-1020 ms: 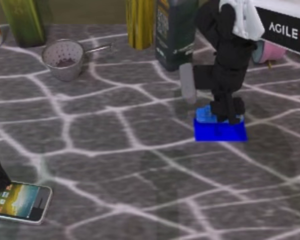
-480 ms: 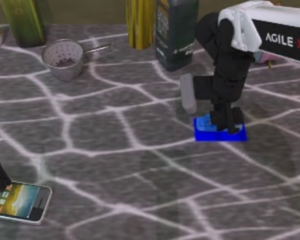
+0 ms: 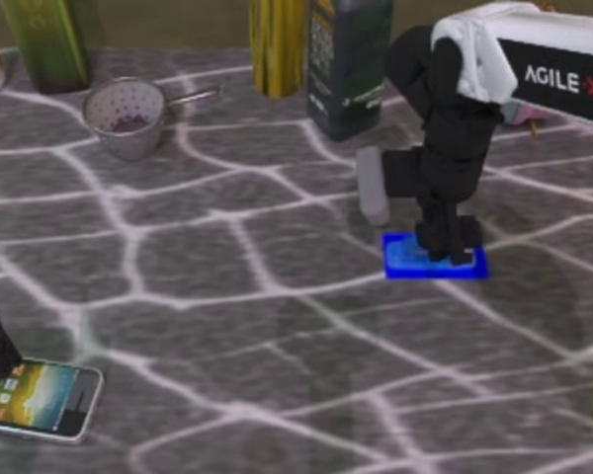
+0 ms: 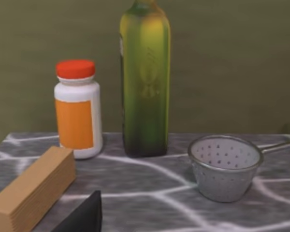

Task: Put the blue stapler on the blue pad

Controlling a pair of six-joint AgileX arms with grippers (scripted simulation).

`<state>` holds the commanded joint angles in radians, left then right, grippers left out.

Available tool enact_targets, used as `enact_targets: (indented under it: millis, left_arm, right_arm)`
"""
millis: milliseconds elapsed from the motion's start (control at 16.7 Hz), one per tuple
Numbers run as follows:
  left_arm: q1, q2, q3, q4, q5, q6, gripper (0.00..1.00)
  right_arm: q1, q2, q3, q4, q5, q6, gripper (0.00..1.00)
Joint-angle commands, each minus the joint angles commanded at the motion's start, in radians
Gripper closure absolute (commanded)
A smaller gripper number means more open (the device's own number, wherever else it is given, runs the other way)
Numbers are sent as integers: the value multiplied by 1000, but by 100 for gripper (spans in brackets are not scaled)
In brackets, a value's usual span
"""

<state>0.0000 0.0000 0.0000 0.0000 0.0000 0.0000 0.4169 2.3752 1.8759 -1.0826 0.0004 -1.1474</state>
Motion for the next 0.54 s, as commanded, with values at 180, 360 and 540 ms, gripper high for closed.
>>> enact_targets:
  millis: [180, 360, 540]
  left_arm:
    - [0, 0, 0, 0, 0, 0, 0]
    - [0, 0, 0, 0, 0, 0, 0]
    - [0, 0, 0, 0, 0, 0, 0]
  right_arm:
    - [0, 0, 0, 0, 0, 0, 2]
    - [0, 0, 0, 0, 0, 0, 0]
    - [0, 0, 0, 0, 0, 0, 0]
